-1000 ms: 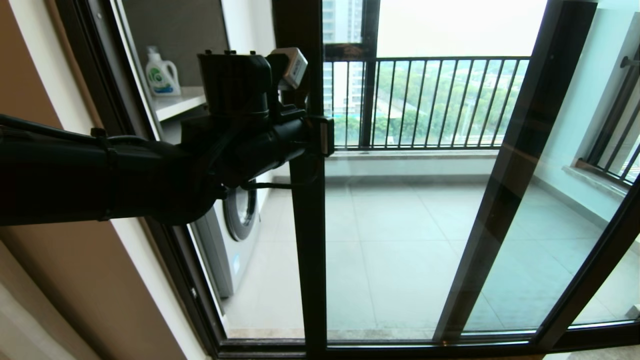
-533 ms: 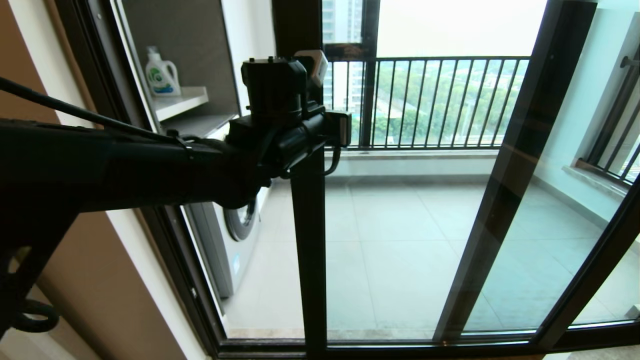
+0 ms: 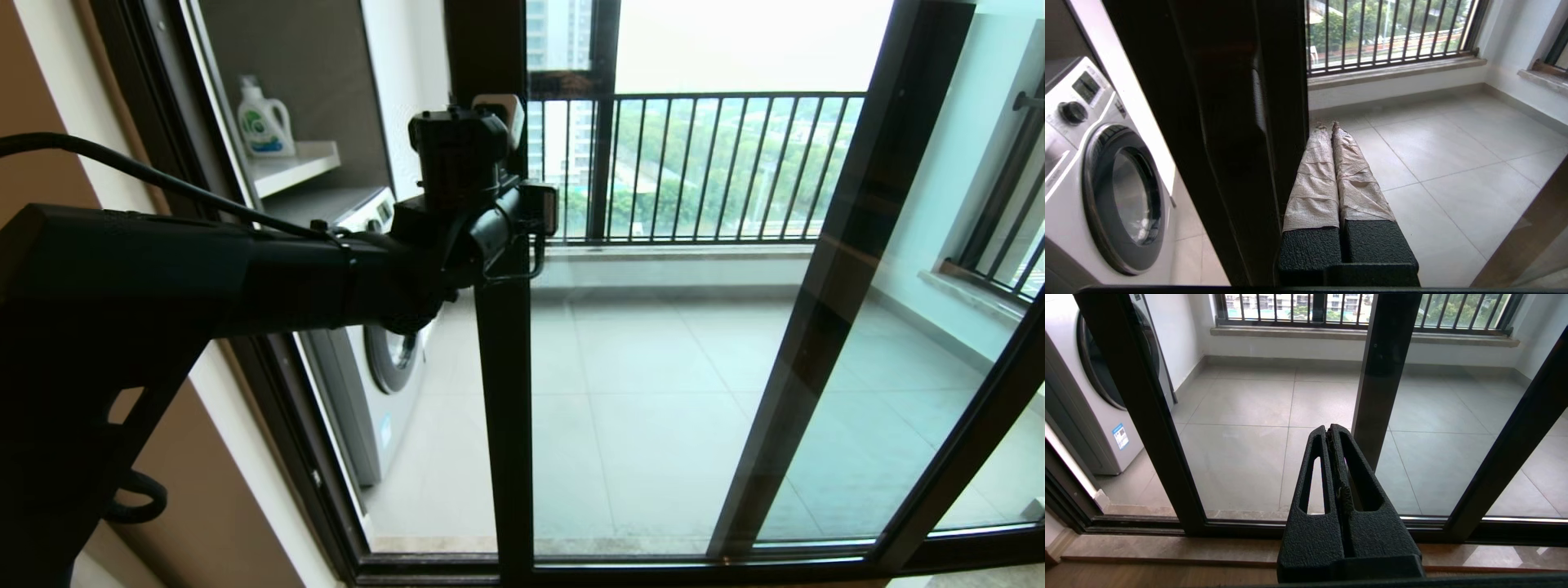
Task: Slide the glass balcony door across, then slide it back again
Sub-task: Close the slid door
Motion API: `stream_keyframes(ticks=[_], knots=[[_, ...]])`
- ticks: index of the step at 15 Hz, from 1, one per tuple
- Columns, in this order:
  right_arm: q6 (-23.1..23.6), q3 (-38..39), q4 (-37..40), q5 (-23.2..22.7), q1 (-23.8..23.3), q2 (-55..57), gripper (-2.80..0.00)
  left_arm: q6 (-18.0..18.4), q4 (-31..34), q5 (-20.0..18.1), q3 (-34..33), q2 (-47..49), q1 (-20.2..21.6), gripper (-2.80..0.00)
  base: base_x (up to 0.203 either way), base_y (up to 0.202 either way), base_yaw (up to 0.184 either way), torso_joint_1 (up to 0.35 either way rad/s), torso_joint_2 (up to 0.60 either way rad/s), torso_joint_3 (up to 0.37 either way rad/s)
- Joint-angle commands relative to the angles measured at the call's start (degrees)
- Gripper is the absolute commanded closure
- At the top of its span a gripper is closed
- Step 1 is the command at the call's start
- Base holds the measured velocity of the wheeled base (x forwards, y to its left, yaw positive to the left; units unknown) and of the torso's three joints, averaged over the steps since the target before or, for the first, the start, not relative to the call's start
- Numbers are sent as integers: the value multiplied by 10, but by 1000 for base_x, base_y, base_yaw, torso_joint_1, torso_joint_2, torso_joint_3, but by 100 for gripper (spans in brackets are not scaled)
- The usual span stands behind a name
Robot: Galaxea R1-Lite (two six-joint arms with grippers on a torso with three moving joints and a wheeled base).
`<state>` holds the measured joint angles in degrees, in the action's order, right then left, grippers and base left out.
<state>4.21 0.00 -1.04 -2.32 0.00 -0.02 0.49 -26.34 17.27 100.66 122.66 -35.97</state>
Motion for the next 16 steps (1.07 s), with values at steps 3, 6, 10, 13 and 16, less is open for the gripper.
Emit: stream_keyframes(ticks=[3,6,10,13,16], knots=[[0,5,0,-1,0,0,0,31,-35,30,-2,3,28,0,0,0,0,0,0,0],[0,5,0,-1,0,0,0,37,-37,45,-4,3,39,0,0,0,0,0,0,0],[1,5,0,-1,0,0,0,38,-37,46,-12,-5,48,0,0,0,0,0,0,0],[0,5,0,-1,0,0,0,37,-37,45,-31,-17,59,0,0,0,0,0,0,0],[1,5,0,-1,0,0,0,36,-40,45,-46,-29,73,0,0,0,0,0,0,0]])
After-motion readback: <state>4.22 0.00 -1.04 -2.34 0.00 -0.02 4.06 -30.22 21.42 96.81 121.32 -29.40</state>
